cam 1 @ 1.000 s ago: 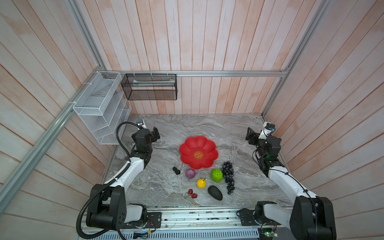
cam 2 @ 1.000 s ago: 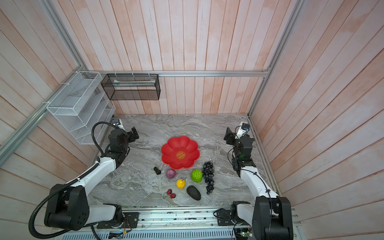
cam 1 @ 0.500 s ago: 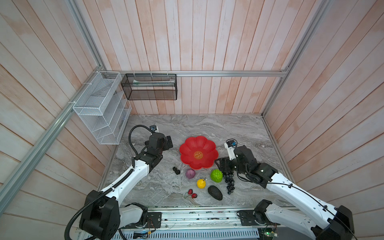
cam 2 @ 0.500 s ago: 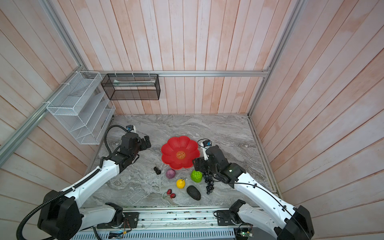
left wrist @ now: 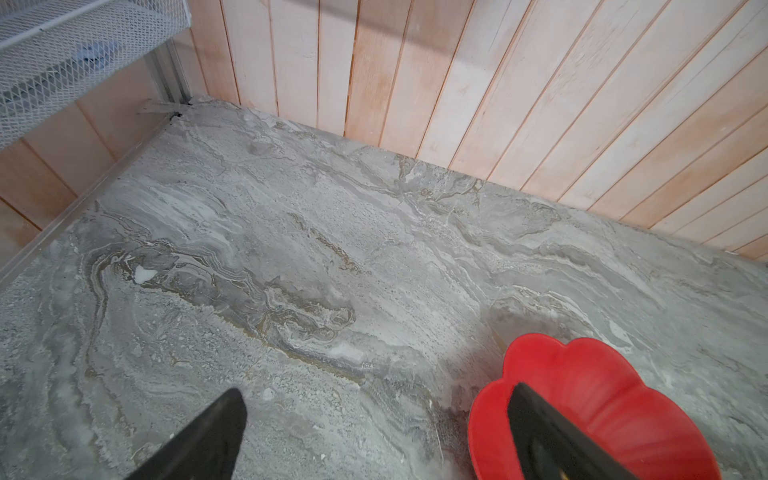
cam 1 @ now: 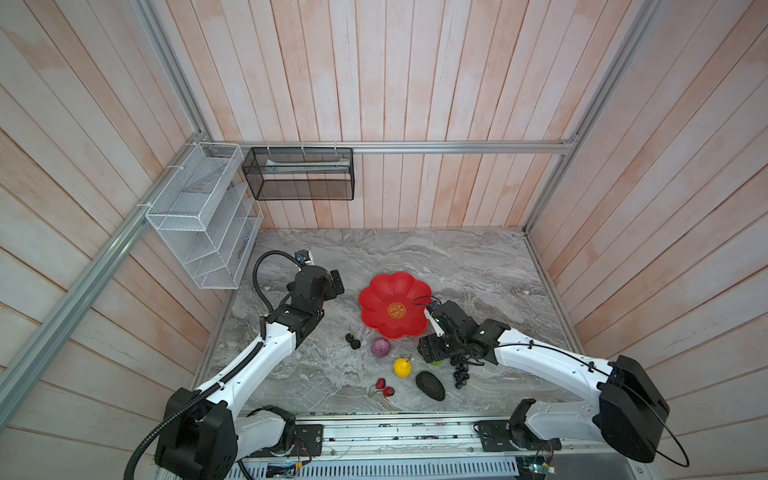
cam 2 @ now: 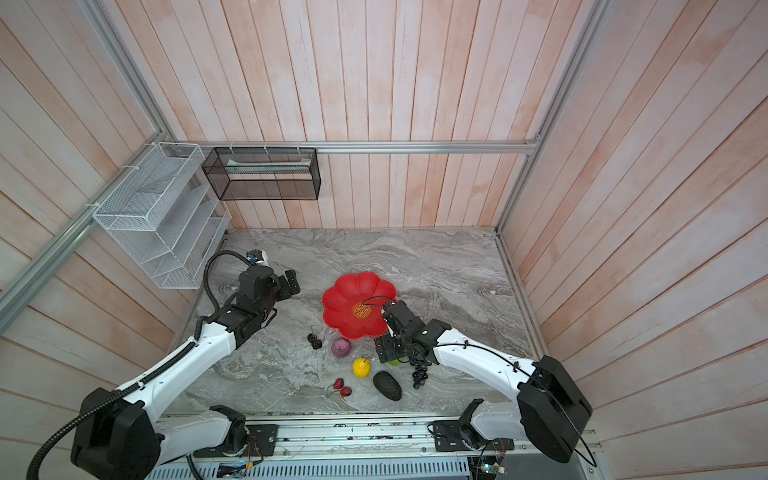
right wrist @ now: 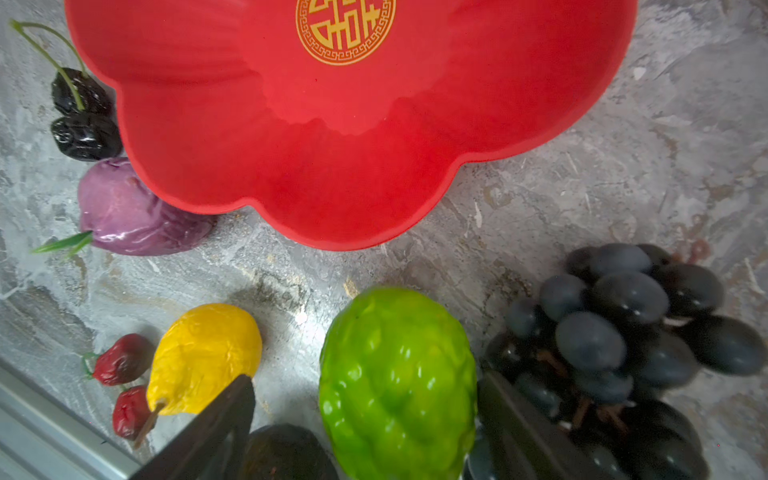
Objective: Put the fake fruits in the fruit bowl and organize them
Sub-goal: 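Reach the right gripper down to the green bumpy fruit while the left gripper advances, then grasp the green bumpy fruit with the right gripper and lift it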
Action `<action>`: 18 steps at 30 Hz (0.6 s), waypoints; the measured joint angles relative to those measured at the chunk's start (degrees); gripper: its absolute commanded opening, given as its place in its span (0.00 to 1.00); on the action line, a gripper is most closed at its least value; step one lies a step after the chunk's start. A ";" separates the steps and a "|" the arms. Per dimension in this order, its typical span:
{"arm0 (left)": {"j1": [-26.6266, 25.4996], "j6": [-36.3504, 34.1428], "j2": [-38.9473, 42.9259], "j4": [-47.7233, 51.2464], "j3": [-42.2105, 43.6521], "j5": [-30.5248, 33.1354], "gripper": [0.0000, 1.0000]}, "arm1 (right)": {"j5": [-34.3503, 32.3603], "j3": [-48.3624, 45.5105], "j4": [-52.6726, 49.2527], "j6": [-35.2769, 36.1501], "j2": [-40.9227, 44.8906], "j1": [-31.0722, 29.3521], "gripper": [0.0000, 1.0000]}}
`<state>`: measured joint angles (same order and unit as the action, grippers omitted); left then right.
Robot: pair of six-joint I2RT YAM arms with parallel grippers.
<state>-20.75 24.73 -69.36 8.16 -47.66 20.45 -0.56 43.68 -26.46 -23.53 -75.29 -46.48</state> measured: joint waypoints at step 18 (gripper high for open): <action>1.31 0.39 1.66 0.04 0.00 0.02 1.00 | 1.20 -0.09 5.92 2.54 -7.06 0.00 0.70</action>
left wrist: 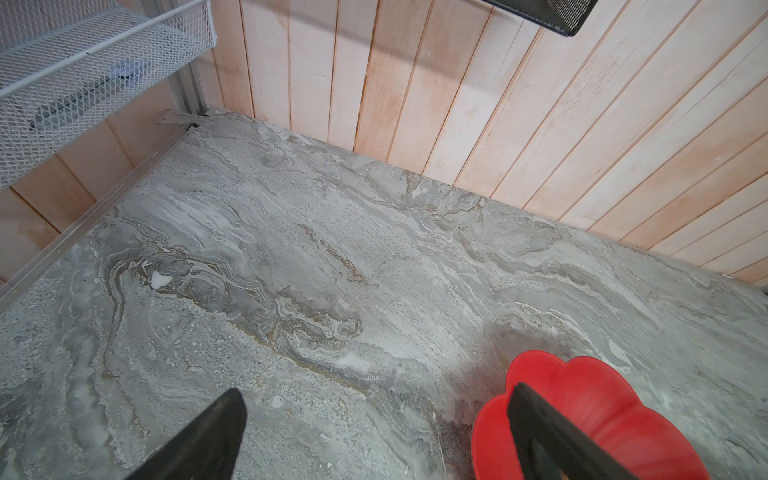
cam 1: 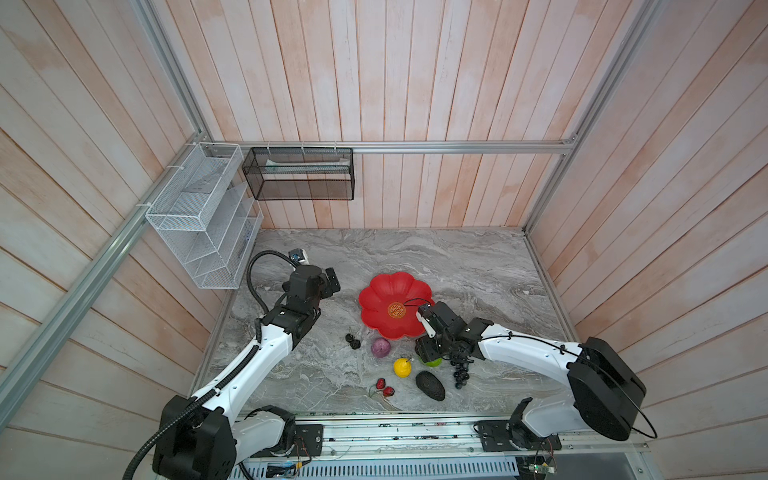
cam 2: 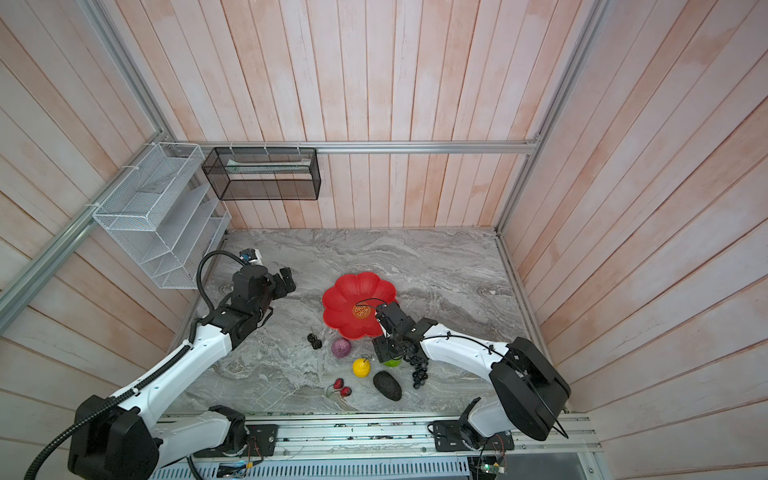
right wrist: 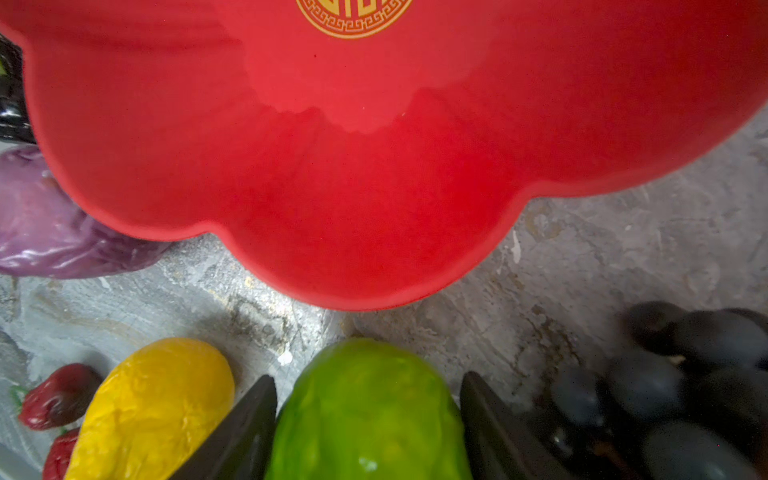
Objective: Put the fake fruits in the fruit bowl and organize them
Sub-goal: 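Grasp the green bumpy fruit with the right gripper and lift it, then carry the green fruit over the red bowl and release it inside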
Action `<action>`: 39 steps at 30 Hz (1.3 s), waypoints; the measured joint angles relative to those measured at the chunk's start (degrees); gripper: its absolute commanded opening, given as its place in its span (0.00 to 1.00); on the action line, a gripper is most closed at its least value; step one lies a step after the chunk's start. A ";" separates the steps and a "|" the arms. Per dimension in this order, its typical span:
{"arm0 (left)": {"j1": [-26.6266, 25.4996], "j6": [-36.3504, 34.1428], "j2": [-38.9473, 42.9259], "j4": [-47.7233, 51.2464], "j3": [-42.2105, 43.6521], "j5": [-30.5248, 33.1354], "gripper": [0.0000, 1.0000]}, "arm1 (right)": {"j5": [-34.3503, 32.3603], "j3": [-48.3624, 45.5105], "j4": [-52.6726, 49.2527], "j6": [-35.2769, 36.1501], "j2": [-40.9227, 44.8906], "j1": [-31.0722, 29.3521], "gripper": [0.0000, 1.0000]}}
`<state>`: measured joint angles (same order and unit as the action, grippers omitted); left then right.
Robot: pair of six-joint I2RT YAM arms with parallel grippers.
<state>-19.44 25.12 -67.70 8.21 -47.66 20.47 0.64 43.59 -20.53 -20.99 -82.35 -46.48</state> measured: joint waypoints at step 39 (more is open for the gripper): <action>0.66 2.45 0.26 9.20 -2.91 -1.99 1.00 | 10.97 25.29 -0.04 5.01 -6.99 15.04 0.45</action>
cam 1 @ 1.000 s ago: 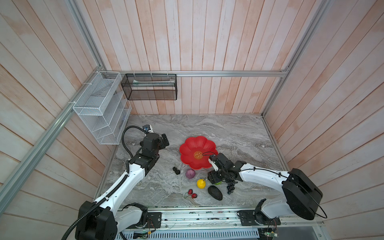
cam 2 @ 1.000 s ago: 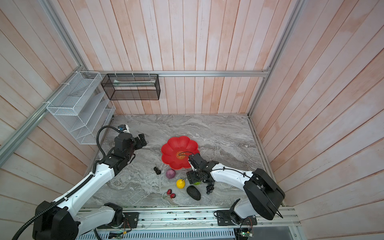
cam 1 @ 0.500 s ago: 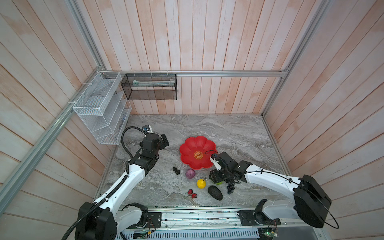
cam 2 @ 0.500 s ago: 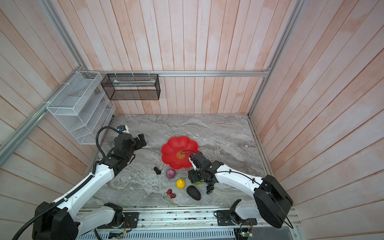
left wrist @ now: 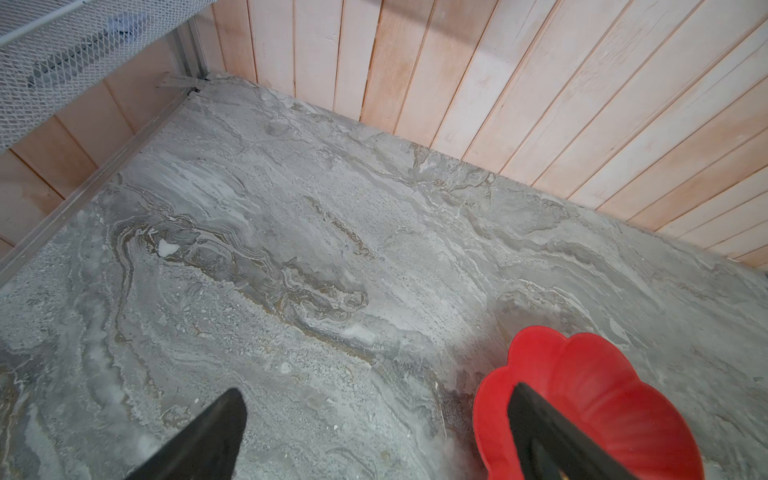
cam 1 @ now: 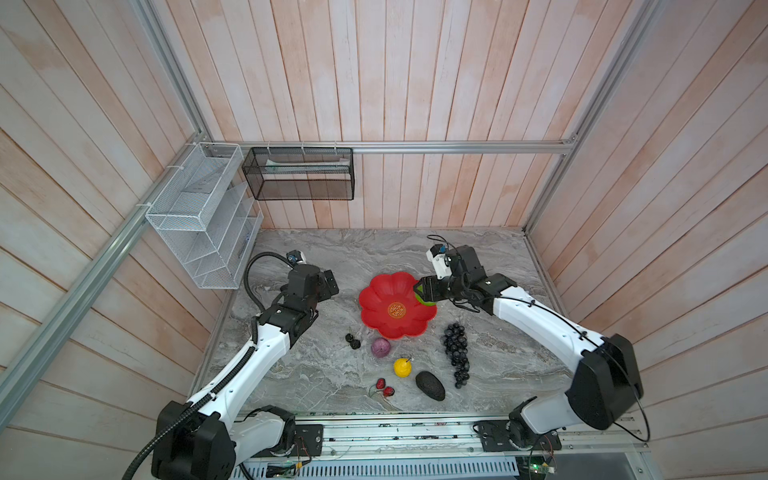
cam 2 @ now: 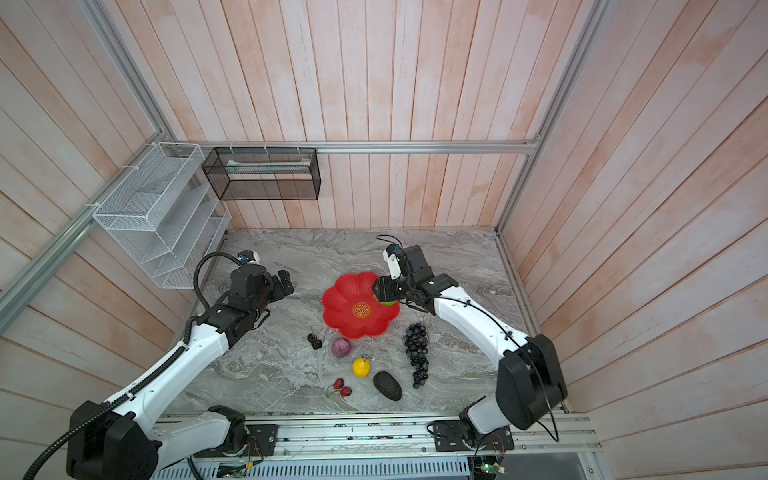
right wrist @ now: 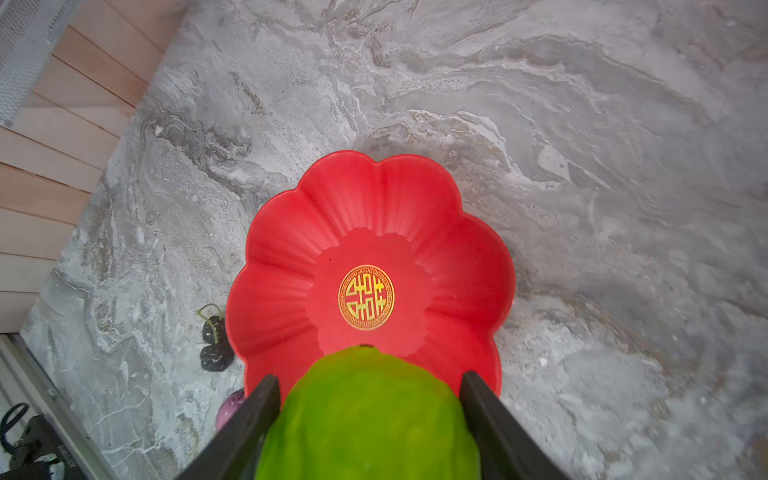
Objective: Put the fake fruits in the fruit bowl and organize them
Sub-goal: 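Carry the green fruit over the red bowl and release it inside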
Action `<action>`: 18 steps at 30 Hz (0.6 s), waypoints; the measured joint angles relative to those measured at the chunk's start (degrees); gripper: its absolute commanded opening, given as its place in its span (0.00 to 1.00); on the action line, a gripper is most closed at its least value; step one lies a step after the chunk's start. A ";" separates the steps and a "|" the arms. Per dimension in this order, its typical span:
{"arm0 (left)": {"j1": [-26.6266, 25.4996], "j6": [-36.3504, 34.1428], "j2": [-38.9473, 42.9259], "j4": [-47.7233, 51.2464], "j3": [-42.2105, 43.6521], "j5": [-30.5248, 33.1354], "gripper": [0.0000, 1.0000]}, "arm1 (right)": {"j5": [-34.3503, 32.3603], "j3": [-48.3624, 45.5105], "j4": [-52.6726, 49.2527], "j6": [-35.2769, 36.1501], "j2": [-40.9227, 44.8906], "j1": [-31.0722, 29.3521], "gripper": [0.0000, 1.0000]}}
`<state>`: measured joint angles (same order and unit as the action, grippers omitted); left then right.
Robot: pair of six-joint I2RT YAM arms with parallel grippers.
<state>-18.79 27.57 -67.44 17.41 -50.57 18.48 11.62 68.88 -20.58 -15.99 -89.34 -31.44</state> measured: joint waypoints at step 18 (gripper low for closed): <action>0.00 2.25 1.03 7.65 -1.60 -0.17 1.00 | 0.94 14.95 2.75 6.16 -25.99 -2.38 0.50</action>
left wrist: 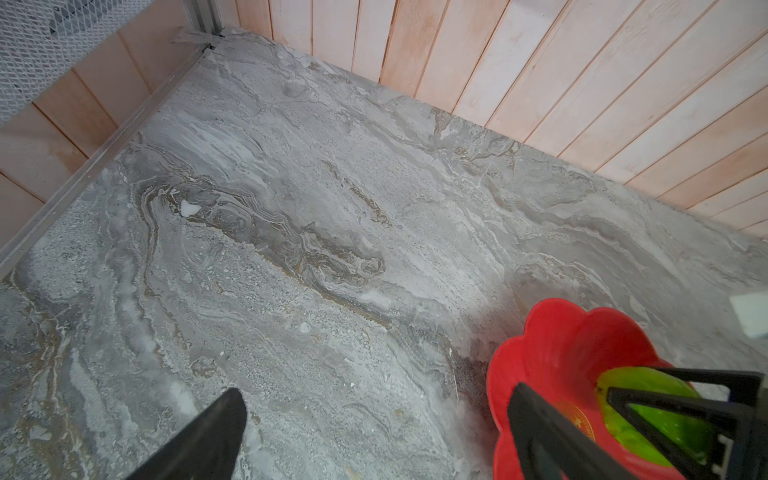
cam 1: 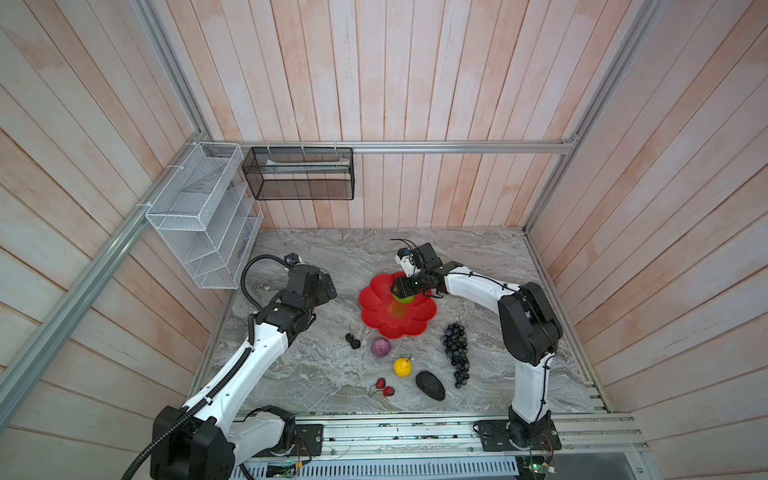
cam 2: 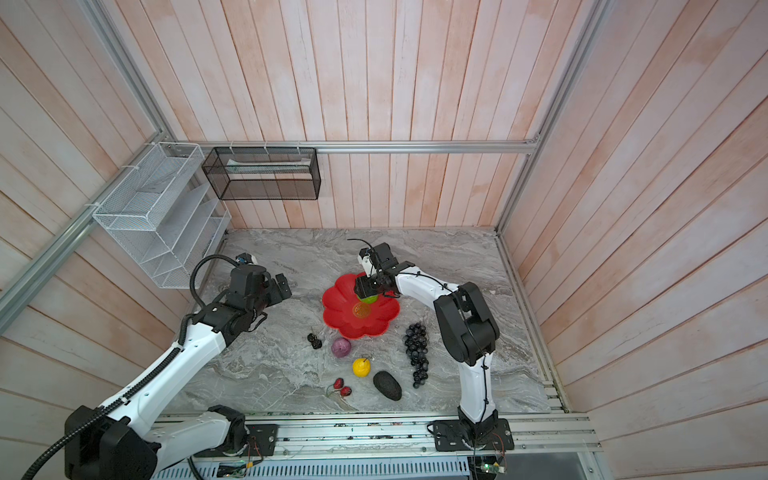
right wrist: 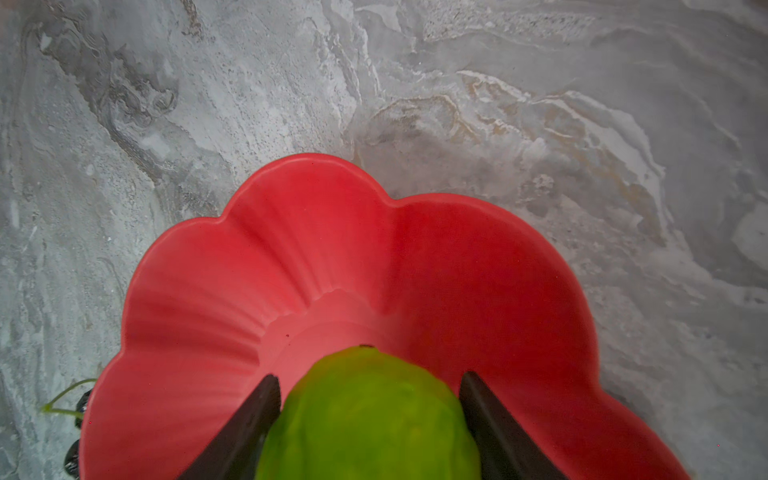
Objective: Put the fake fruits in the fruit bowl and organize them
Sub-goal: 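Carry the green fruit over the red bowl and release it inside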
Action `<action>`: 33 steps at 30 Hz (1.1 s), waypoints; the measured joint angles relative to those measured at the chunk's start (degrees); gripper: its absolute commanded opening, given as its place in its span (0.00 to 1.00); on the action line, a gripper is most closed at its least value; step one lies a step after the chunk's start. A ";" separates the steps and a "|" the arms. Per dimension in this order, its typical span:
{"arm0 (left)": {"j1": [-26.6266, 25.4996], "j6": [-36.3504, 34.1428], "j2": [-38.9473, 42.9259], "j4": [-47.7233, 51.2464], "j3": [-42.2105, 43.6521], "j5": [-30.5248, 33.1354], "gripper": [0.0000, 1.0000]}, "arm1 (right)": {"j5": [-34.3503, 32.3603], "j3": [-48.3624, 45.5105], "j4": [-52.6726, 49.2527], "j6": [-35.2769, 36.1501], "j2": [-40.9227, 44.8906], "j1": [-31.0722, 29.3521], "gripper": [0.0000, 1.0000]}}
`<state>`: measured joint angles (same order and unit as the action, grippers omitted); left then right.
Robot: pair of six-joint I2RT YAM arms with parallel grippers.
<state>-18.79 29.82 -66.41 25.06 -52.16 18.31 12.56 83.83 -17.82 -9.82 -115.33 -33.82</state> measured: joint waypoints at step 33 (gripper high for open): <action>0.00 -0.76 -0.55 5.09 -0.11 -4.81 1.00 | -10.21 5.20 -2.86 3.61 -2.32 -3.06 0.93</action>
<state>-18.79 29.06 -66.96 30.15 -52.27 13.50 2.35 89.03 -20.69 -6.22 -117.64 -36.88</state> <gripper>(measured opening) 0.999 0.925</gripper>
